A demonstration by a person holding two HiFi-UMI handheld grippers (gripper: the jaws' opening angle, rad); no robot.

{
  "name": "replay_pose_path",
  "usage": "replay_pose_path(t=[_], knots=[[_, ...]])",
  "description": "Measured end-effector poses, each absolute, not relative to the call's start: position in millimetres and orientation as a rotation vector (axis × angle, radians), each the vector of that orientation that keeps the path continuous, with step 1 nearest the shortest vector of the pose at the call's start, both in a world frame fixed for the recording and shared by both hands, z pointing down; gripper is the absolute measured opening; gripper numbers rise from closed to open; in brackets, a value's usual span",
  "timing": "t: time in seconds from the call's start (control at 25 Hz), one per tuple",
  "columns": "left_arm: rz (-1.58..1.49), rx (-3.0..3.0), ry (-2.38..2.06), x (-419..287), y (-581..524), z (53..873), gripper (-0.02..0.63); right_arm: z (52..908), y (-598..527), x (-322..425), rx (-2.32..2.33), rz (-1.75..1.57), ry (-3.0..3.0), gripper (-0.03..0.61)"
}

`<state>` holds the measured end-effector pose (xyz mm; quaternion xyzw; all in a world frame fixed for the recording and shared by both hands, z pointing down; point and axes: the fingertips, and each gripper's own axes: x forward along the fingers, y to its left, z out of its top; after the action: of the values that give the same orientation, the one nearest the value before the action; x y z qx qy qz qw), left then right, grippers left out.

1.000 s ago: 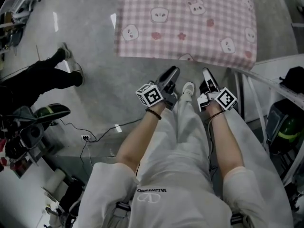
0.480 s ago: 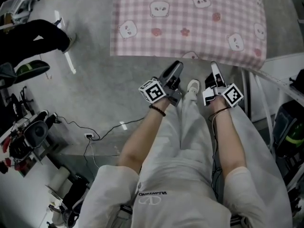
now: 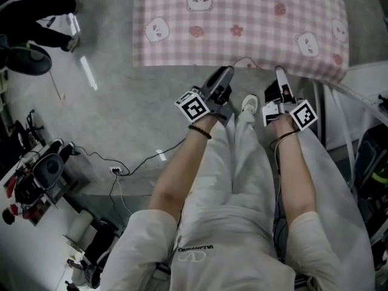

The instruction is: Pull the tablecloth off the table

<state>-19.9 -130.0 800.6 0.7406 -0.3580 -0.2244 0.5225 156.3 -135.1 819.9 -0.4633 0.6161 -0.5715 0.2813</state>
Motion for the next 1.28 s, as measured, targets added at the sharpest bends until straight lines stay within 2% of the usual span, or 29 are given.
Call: replay_pose_path(t=[0.32, 0.48, 0.64, 0.76, 1.28], knots=[[-0.690, 1.699, -0.797, -19, -144, 798, 0.109, 815, -142, 154, -1.193, -1.505, 1.618, 0.094], [-0.719, 1.680, -0.802, -21, -148, 797, 0.045, 815, -143, 153, -1.187, -1.506, 1.597, 0.061], [-0.731, 1.669, -0.806, -22, -149, 796, 0.009, 811, -143, 153, -1.183, -1.507, 1.581, 0.034], [-0.747, 1.660, -0.791, -22, -148, 795, 0.005, 809, -142, 153, -1.168, -1.497, 1.564, 0.014], [-0.763, 1.637, -0.765, -22, -148, 792, 0.002, 801, -138, 153, -1.160, -1.500, 1.523, 0.011]])
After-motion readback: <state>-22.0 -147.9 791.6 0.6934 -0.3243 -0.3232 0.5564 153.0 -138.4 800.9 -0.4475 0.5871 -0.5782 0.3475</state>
